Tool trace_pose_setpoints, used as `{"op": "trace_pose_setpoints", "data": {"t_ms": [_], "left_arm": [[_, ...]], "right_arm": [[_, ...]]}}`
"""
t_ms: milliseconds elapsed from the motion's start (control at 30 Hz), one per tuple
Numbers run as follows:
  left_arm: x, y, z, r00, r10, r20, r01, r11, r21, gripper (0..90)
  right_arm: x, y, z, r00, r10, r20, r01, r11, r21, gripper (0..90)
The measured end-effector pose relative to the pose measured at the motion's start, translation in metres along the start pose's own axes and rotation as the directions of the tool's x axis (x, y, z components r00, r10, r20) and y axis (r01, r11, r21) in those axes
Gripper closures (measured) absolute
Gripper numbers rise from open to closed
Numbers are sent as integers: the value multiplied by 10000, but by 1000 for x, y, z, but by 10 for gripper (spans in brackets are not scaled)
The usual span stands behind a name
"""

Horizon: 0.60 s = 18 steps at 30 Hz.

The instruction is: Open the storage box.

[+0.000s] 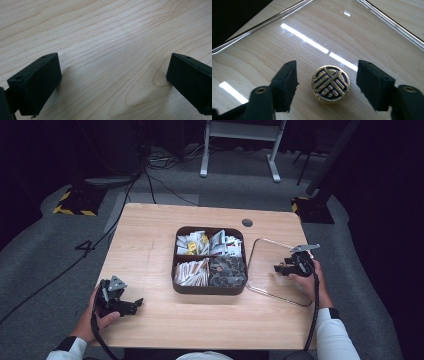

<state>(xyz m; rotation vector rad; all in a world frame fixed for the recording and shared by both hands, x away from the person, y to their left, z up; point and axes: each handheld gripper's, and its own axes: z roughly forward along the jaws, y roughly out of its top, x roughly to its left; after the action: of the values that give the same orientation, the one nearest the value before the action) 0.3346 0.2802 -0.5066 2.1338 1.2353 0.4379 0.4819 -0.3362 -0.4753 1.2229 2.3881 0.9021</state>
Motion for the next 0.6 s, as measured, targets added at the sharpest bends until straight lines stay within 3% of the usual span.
{"op": "trace_pose_setpoints", "data": {"t_ms": [133,333,600], "left_arm": [[0,0,0,10000,14,13,-14,10000,6,1],[1,1,1,10000,54,22,-54,10000,-20,0],[1,1,0,9999,83,101,-83,10000,31,1]], "right_arm": [[0,1,-2,9999,127,83,-125,9997,-207,208],[1,2,-8,9996,253,115,-245,9979,-602,168],[5,6,-19,9995,319,66,-310,9930,-1142,204]]}}
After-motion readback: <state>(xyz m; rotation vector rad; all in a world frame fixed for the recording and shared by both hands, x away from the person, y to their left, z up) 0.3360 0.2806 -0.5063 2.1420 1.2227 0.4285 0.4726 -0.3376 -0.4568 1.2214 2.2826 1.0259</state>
